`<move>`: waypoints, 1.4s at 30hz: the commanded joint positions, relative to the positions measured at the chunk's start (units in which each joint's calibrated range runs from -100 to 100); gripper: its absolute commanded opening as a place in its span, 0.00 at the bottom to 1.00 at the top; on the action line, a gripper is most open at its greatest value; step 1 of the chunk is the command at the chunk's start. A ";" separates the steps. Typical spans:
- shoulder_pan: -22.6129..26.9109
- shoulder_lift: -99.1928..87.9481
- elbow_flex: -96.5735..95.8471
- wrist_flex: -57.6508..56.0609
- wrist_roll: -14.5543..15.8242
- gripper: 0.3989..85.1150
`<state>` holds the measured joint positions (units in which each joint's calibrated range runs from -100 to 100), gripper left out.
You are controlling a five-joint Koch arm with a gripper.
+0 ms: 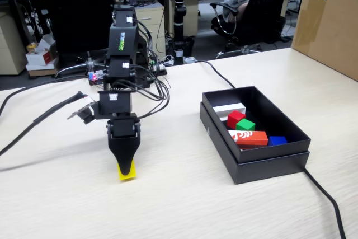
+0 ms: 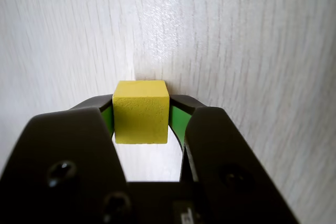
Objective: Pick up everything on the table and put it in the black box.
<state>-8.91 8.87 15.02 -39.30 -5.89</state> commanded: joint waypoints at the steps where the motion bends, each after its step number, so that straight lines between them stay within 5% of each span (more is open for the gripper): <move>1: 0.83 -11.56 1.94 -3.17 0.34 0.01; 11: 6.50 -35.09 -2.60 -12.07 3.61 0.01; 18: 17.29 -48.51 -6.49 -15.78 10.50 0.01; 25: 25.15 -46.10 -2.87 -15.69 13.33 0.01; 42: 24.42 -27.86 -10.03 -1.01 8.45 0.01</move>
<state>15.80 -18.19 3.79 -44.72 3.69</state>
